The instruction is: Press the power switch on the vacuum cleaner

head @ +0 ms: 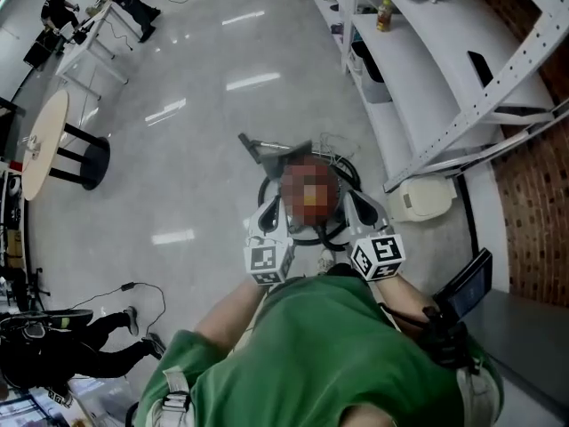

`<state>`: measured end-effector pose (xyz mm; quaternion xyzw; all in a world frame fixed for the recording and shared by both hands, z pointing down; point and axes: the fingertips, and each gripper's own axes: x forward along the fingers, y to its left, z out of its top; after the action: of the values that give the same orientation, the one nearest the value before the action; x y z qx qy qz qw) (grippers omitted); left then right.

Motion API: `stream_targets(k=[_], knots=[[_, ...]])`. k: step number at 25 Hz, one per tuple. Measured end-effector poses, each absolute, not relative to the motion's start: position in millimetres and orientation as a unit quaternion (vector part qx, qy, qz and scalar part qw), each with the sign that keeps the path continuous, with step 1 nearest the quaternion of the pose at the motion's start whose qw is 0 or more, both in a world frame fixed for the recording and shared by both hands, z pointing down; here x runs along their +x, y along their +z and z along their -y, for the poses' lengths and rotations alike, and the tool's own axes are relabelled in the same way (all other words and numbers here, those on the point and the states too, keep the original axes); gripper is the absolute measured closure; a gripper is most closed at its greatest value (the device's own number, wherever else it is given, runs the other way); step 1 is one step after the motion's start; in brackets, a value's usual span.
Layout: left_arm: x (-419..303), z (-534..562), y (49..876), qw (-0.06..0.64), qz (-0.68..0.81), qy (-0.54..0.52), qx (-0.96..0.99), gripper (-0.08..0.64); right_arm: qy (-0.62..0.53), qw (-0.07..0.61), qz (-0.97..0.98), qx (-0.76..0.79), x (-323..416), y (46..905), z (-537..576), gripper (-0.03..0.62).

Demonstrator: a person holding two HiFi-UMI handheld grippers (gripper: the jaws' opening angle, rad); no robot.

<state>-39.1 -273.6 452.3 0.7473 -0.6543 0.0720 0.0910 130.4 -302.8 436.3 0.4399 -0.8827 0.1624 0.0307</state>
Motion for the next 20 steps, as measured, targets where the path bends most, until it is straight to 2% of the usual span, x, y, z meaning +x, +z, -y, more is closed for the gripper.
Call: stream_targets(k=[20], knots=[[-28, 298, 577, 0.188, 0.646, 0.177, 0.718, 0.552, 0.247, 0.128, 0.874, 0.398, 120, 557, 341, 0.588]])
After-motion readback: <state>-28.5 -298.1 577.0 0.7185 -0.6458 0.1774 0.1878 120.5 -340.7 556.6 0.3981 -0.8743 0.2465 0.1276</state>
